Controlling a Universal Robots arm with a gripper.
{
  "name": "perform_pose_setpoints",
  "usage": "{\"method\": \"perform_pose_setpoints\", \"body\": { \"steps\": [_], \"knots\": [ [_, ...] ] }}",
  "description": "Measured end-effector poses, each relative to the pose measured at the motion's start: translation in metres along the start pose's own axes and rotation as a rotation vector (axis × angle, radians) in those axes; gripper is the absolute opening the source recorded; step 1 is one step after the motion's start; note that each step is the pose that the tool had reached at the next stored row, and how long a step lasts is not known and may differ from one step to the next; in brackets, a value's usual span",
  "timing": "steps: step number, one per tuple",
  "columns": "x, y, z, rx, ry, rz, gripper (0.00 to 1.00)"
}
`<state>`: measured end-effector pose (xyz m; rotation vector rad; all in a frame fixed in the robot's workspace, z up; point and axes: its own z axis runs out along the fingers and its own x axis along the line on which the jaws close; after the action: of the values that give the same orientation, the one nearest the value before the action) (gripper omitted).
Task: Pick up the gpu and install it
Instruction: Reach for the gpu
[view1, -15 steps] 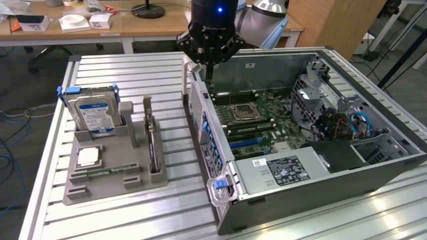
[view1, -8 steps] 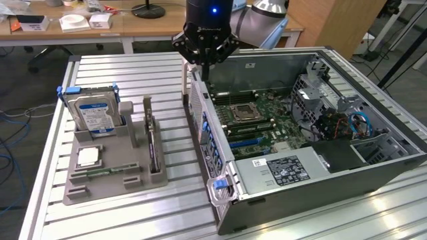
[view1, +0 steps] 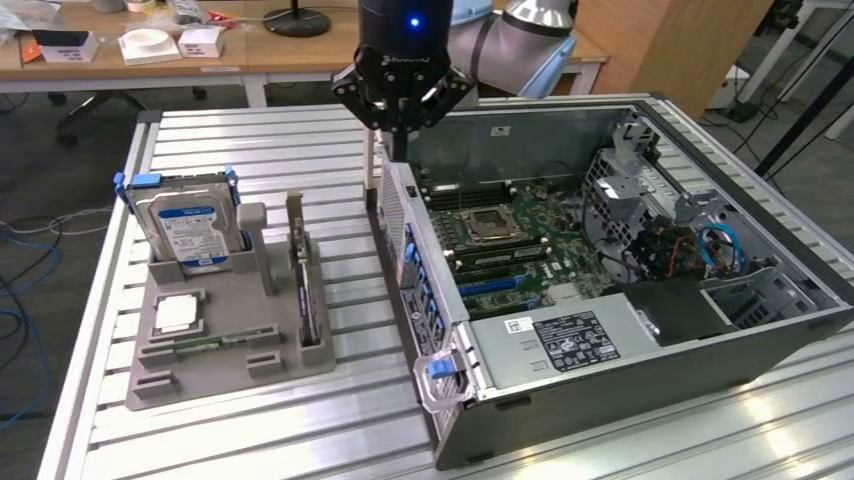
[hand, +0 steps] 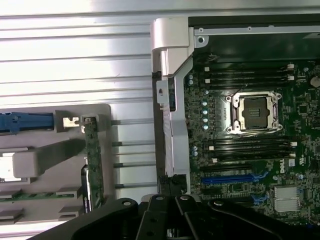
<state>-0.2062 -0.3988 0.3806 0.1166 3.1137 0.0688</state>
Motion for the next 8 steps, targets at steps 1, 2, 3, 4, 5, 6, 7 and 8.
{"method": "perform_pose_setpoints", "body": {
  "steps": [1,2,3,4,5,6,7,8],
  "knots": [
    [0.0012,-0.0001,0.0001,0.0000,0.0000,0.000,0.11],
    [0.0025,-0.0002,0.0003,-0.0001,-0.0001,0.000,0.11],
    [0.0037,-0.0003,0.0004,-0.0001,0.0000,0.000,0.11],
    [0.0050,-0.0004,0.0005,-0.0001,-0.0001,0.000,0.11],
    [0.0064,-0.0005,0.0006,-0.0001,-0.0001,0.000,0.11],
    [0.0077,-0.0006,0.0007,-0.0001,-0.0001,0.000,0.11],
    [0.0089,-0.0007,0.0007,0.0000,-0.0001,0.000,0.11],
    [0.0101,-0.0008,0.0009,0.0000,-0.0001,0.000,0.11]
  ]
}}
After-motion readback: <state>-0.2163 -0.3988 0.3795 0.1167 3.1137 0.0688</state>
